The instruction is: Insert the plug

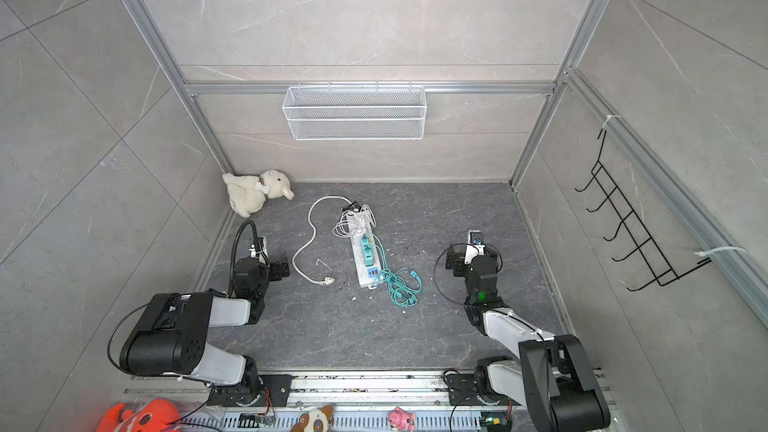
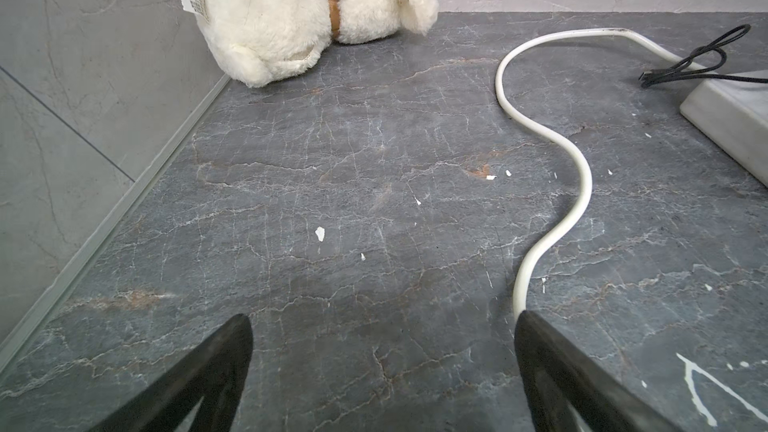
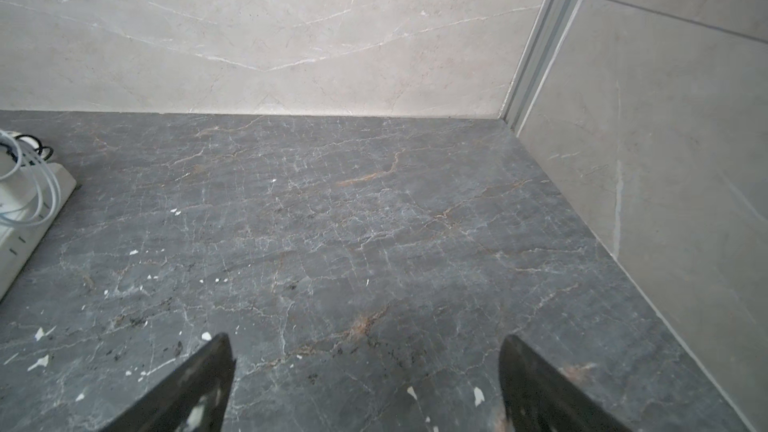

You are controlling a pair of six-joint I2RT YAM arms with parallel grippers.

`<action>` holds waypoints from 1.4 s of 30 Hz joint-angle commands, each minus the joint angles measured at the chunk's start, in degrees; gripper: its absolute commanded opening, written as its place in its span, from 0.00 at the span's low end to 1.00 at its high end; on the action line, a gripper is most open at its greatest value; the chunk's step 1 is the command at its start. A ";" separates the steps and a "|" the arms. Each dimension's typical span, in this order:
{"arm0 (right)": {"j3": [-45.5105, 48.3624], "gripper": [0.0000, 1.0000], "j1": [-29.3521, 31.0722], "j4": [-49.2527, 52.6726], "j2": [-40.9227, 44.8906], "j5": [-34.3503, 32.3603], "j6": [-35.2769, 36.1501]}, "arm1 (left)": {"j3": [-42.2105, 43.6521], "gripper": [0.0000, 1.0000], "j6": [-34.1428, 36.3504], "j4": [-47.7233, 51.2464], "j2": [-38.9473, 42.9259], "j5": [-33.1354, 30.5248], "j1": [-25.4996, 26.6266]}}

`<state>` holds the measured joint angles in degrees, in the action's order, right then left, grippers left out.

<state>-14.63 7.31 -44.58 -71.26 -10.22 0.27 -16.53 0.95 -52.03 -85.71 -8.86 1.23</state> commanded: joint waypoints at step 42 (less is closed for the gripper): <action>4.35 0.99 7.28 -29.05 -17.68 -8.83 5.21 | -2.55 1.00 -2.06 -0.35 -0.75 -7.96 -0.27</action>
<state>-9.37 14.24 -74.43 -89.14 -17.91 4.78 -17.87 -0.01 -51.33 -86.32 -16.27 1.23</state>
